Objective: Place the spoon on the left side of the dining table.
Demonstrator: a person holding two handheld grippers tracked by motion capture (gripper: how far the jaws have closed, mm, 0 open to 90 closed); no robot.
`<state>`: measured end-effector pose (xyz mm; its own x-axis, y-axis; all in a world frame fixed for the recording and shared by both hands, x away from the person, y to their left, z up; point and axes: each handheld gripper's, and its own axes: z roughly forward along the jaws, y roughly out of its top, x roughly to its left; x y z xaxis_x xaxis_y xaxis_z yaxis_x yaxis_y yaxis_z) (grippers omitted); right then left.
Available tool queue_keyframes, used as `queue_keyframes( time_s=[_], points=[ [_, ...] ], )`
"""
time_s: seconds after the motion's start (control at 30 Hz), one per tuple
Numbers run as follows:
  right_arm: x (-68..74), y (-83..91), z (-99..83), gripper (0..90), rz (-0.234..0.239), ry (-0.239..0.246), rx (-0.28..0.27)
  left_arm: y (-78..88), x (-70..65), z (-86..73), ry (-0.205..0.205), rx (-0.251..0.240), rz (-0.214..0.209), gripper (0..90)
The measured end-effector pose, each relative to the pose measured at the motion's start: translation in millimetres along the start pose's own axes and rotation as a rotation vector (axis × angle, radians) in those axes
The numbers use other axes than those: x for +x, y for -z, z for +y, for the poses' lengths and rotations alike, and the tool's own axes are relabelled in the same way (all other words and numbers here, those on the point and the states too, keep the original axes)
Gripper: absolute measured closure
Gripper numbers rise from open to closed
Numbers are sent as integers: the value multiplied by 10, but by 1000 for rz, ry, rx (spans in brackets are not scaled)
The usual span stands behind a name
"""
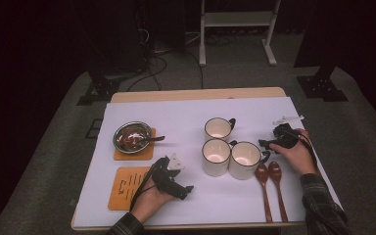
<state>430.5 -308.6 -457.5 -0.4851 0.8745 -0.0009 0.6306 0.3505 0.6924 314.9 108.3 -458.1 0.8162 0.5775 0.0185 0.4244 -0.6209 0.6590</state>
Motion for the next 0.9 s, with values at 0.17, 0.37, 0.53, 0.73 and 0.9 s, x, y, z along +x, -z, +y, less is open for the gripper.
queue_keyframes(
  time_s=[0.17,0.37,0.53,0.73,0.9],
  points=[
    [3,-5,-63,187,-3,-5,-46,22,11,-2,4,1,-4,18],
    [7,-8,-87,186,-4,-7,-64,60,28,2,10,-12,7,18],
    [8,-8,-91,185,-6,-5,-66,131,46,3,14,-24,11,21],
    [7,-8,-91,185,-5,-7,-66,186,71,4,24,-38,14,48],
    [4,-9,-91,185,-3,-9,-65,229,95,10,29,-48,10,66]
  ],
)
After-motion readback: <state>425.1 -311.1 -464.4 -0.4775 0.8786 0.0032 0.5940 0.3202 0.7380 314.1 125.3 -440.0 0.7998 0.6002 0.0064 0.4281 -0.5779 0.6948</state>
